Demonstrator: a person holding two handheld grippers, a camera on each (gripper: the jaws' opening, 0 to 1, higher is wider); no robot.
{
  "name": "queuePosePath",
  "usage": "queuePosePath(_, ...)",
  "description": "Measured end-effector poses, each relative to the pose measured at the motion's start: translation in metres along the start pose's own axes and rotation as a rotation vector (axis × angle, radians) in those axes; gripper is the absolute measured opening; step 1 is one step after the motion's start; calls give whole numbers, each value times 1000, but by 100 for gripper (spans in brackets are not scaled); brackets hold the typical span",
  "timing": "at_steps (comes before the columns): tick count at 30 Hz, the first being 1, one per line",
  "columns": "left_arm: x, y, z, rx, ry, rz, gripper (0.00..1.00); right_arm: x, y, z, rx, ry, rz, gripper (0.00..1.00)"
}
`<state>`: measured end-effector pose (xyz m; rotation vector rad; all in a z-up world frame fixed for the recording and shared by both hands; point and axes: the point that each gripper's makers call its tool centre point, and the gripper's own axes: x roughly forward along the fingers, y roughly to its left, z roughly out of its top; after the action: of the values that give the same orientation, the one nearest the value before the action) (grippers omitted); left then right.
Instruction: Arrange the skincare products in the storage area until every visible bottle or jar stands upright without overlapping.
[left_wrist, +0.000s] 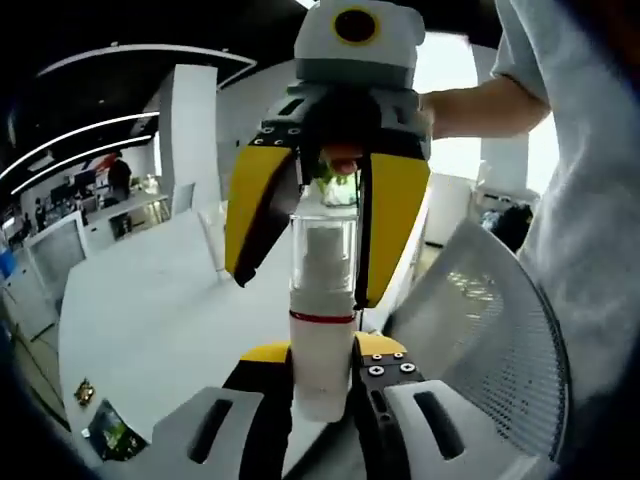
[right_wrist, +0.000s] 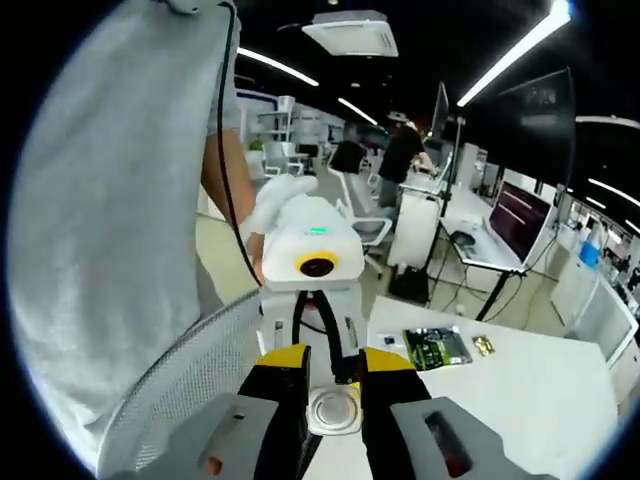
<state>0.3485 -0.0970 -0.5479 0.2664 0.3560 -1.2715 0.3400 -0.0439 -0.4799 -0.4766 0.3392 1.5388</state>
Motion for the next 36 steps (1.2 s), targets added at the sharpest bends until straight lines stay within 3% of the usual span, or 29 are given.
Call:
queuePosePath(3,0,5,-2,12,15,29,20,-2,-12,-4,74,-22,-89,14)
queuePosePath(6,-1,7,0,-11,4,38,20,-6,-22,-6,128,-52,-172,29)
queuePosePath(7,-2,10,0,-15,1,50,20,-7,-28,-10,172,-58,-215,36)
queuePosePath(9,-2,17,0,-30,2,78,20,-10,-33,-16,261,-69,-263,41)
queuePosePath(13,-4,27,1,-90,-7,122,20,-14,-42,-27,425,-129,-366,40)
queuePosePath(14,-4,27,1,-119,-7,118,20,-13,-43,-27,500,-169,-388,40)
queuePosePath(17,-4,29,-1,-137,-1,132,20,-14,-48,-34,591,-191,-471,38)
queuePosePath(19,-4,30,-1,-145,-2,141,20,-11,-48,-35,656,-200,-512,36)
queuePosePath(21,-4,31,-1,-154,0,149,20,-6,-44,-40,658,-159,-515,33)
queuePosePath(24,-3,32,-2,-155,3,159,20,-3,-46,-49,765,-169,-564,30)
queuePosePath(26,-2,32,-5,-151,16,162,20,0,-45,-48,756,-167,-569,27)
queuePosePath(28,-1,30,-5,-140,20,162,20,2,-43,-41,725,-176,-569,18)
queuePosePath(33,-3,32,-2,-146,6,168,20,3,-46,-36,682,-189,-581,15)
queuePosePath(36,-2,31,-1,-105,0,159,20,3,-45,-35,650,-176,-550,15)
